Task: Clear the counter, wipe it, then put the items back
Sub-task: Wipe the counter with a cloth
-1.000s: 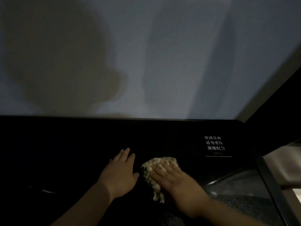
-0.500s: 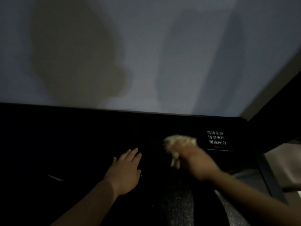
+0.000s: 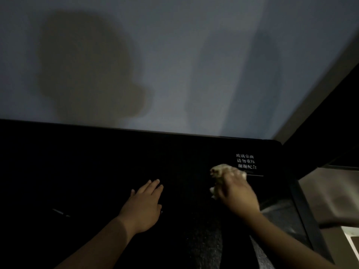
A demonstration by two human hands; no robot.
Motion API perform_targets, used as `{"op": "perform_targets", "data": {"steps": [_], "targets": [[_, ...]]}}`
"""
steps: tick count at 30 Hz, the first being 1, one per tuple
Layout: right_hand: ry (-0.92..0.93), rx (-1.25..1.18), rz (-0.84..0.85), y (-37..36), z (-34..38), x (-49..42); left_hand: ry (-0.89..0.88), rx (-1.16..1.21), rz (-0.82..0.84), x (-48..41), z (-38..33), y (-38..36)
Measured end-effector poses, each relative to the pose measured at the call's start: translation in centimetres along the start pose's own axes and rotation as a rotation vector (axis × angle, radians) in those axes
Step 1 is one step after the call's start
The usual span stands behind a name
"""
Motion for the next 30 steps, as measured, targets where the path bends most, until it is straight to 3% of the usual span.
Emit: {"op": "perform_targets", "data": {"steps": [1, 3, 5, 7, 9, 11, 13, 15, 16, 17, 20, 22, 24, 27, 29, 30], "targets": [[-0.132, -0.020, 0.019, -0.1, -0.9, -0.1, 0.001, -0.002, -0.004, 0.1, 0.0, -0.2], [-0.213, -0.058, 0.010, -1.1, 1.6, 1.5, 0.010, 0.002, -0.011, 0.2, 0.0, -0.5], [0.029, -0.106, -0.027, -2.3, 8.1, 5.0, 0.028, -0.002, -0.021, 0.1, 0.0, -0.6], [0.401, -0.091, 0.044, -2.9, 12.9, 8.8, 0.038, -0.007, -0.020, 0.2, -0.2, -0.8], [0.530, -0.044, 0.080, -2.8, 11.0, 8.5, 0.023, -0.007, -0.004, 0.7, -0.5, -1.2], [0.320, -0.048, -0.020, -1.8, 4.8, 5.5, 0.001, -0.020, 0.016, 1.6, -0.7, -1.8], [-0.053, -0.092, -0.052, -0.6, -1.6, 3.4, -0.004, -0.035, 0.026, 2.4, -0.7, -2.4], [-0.324, -0.139, -0.029, -0.6, -3.3, 3.6, -0.001, -0.037, 0.024, 2.9, -0.5, -3.0], [-0.359, -0.135, -0.023, -0.7, -1.8, 4.3, -0.001, -0.032, 0.022, 3.1, -0.5, -3.1], [-0.302, -0.141, -0.051, -1.0, 0.8, 5.3, 0.001, -0.027, 0.019, 3.1, -0.6, -3.2], [0.169, -0.135, -0.045, -2.8, 9.7, 10.1, 0.013, -0.028, 0.004, 3.1, -0.6, -3.0], [0.359, -0.105, 0.023, -2.8, 9.5, 10.7, 0.012, -0.031, 0.007, 3.4, -0.6, -3.2], [0.201, -0.109, -0.002, -2.1, 3.7, 8.4, 0.005, -0.034, 0.016, 3.8, -0.7, -3.5], [-0.283, -0.167, -0.078, 0.0, -5.8, 6.2, 0.000, -0.041, 0.014, 4.6, -0.7, -3.9], [-0.422, -0.157, -0.123, 0.2, -6.1, 6.7, -0.004, -0.049, 0.011, 4.8, -0.7, -4.0], [-0.404, -0.160, -0.123, -0.5, -4.3, 7.3, -0.005, -0.055, 0.011, 4.8, -0.7, -4.0]]}}
Point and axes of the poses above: each hand's wrist, its own x-axis away from the middle knuckle, its own y-axis out of the back of the hand, z = x × y, the point moved 8 cm from there along -x, towards the middle knuckle, and after that the axes turned 1 degree about y, right-handed, at the moved point
